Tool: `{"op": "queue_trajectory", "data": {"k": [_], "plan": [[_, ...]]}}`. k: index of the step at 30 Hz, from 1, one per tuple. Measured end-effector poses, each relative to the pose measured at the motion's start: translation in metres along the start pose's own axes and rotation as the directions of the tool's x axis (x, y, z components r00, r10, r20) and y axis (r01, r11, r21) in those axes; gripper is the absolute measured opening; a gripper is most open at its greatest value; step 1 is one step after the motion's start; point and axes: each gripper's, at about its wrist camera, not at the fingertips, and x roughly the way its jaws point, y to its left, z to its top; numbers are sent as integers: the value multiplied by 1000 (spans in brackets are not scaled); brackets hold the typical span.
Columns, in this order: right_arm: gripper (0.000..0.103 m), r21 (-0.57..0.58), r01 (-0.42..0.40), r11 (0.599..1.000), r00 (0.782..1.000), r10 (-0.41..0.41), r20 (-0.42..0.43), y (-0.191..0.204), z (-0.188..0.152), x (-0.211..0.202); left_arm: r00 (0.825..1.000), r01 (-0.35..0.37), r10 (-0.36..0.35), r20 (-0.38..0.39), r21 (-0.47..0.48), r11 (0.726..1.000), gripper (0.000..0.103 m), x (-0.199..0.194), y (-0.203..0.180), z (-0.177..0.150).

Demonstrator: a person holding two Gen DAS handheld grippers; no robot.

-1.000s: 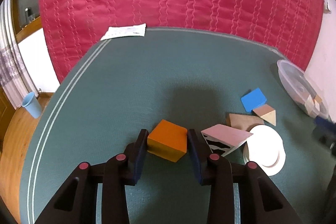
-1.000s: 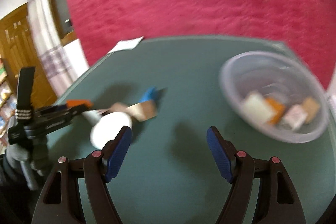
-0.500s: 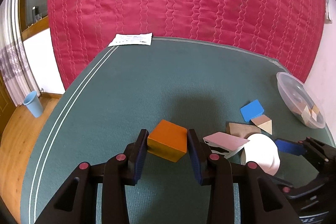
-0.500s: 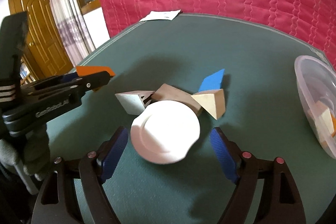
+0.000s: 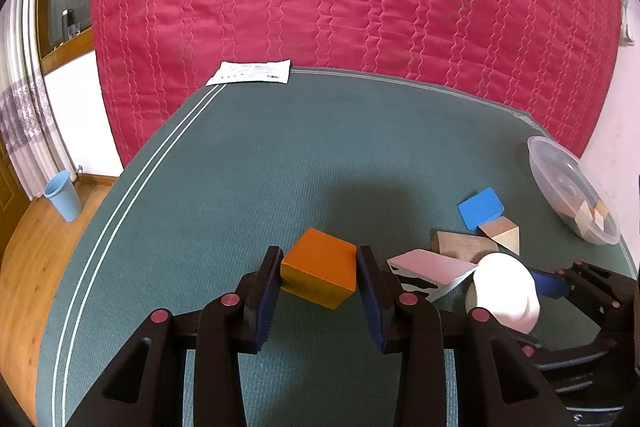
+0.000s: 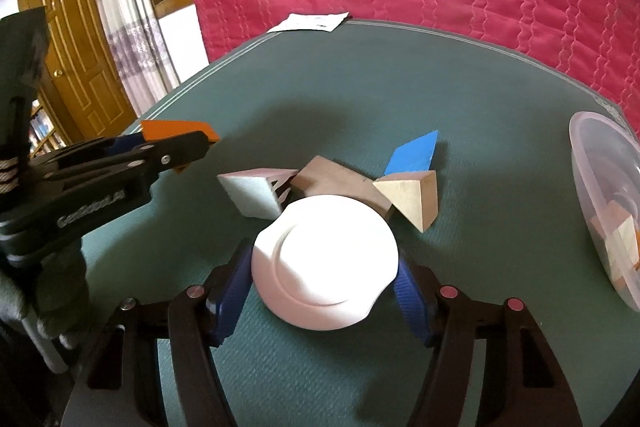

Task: Organize rigid objects
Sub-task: 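Grasp the white plate with the right gripper while the left gripper holds the orange block, then carry the white plate into the bowl with the right gripper and release it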

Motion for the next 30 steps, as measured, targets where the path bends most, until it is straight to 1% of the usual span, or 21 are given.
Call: {"op": "queue_trajectory", "data": {"k": [5, 14, 22, 26, 30], "plan": [[67, 12, -17, 1000, 1000, 17, 14, -9, -12, -14, 1000, 0, 0, -1, -3, 1000, 39, 0, 1, 0], [67, 94, 23, 995, 998, -29, 64, -41, -24, -44, 1000, -8, 8, -1, 0, 1000, 40, 0, -1, 0], [67, 162, 72, 984, 988, -93, 125, -71, -23, -71, 1000, -10, 10, 1, 22, 1000, 39, -3, -7, -2], [67, 203, 109, 973, 978, -142, 155, -92, -22, -83, 1000, -8, 8, 2, 30, 1000, 39, -6, -10, -2], [67, 251, 152, 956, 963, -201, 182, -114, -19, -97, 1000, 1, -1, 3, 39, 999, 39, -9, -16, -2]]}}
